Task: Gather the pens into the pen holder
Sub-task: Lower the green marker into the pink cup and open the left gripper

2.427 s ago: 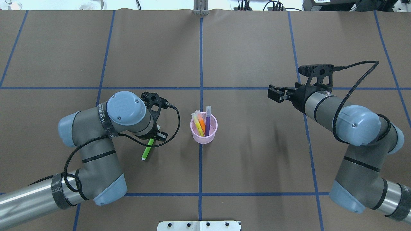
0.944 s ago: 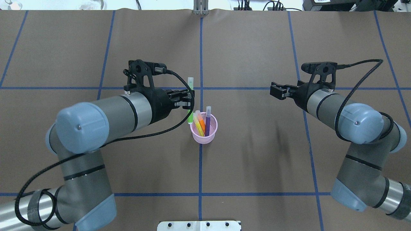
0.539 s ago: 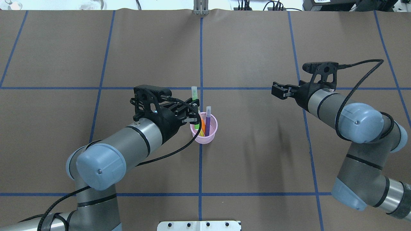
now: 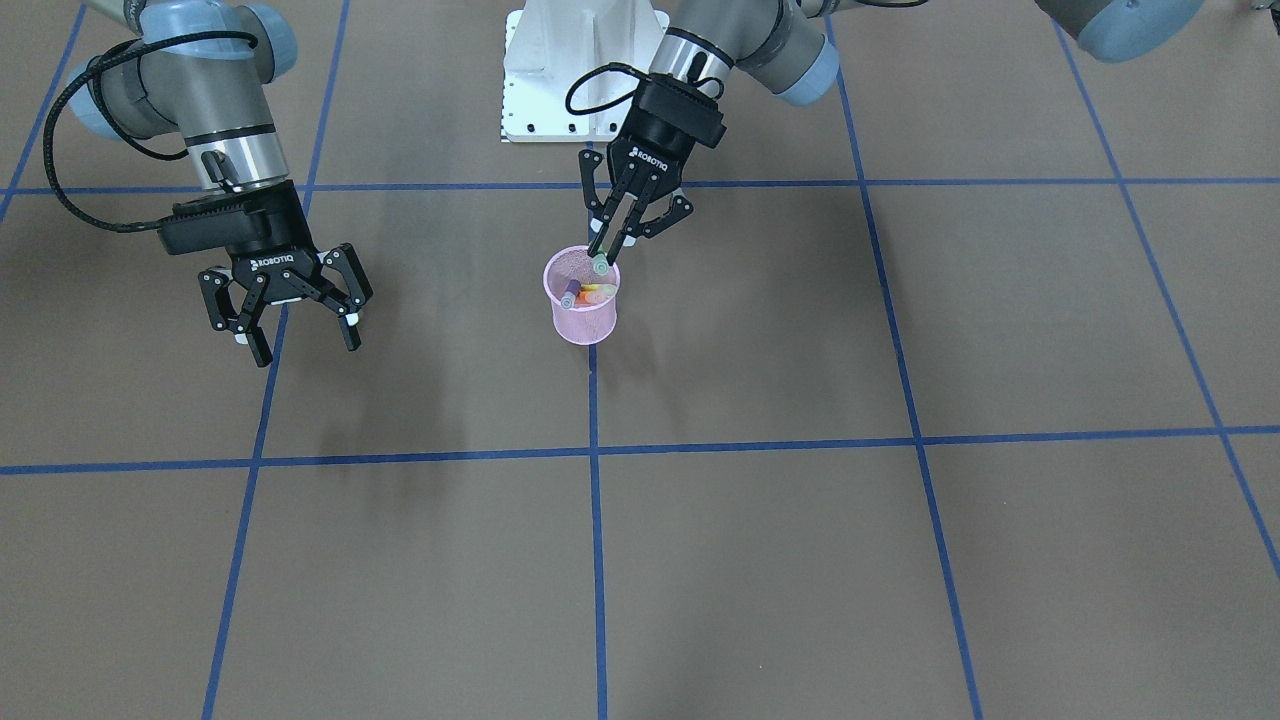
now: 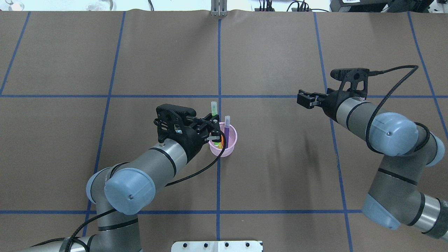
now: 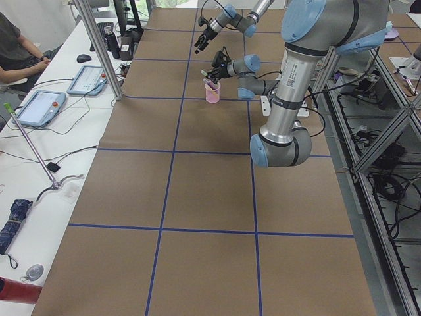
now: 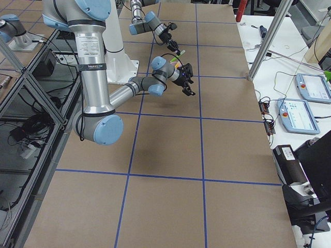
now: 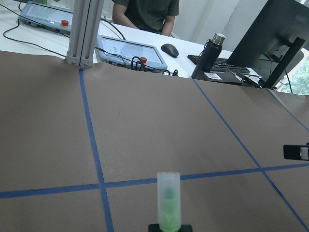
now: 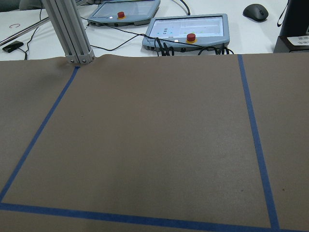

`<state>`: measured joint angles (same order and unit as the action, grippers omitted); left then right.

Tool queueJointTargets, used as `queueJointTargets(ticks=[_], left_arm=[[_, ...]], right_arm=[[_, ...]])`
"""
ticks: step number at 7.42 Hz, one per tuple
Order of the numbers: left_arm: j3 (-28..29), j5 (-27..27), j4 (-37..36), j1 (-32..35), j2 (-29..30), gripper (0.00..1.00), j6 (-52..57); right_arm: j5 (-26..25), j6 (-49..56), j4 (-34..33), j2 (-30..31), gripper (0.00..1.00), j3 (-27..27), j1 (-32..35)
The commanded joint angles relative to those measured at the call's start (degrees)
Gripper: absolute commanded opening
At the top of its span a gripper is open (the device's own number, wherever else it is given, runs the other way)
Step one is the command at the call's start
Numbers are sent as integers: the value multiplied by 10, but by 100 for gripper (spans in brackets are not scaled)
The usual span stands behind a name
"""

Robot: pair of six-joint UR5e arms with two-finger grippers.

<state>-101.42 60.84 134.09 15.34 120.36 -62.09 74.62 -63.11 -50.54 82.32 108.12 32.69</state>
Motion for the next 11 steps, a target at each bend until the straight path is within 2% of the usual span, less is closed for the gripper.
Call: queueJointTargets(ticks=[1,8,9,10,11], left_arm=[[17,-1,-1,0,17,0,0],[44,-4,0,0,29,0,-1],[44,-4,0,0,29,21,0],[45,-3,0,0,28,82,0],[44,-3,0,0,29,99,0]], right_arm=[[0,0,0,1,100,0,0],[0,0,1,6,100,2,0],[0,1,0,6,100,2,1],[0,0,1,6,100,2,1],[0,0,1,6,100,2,1]])
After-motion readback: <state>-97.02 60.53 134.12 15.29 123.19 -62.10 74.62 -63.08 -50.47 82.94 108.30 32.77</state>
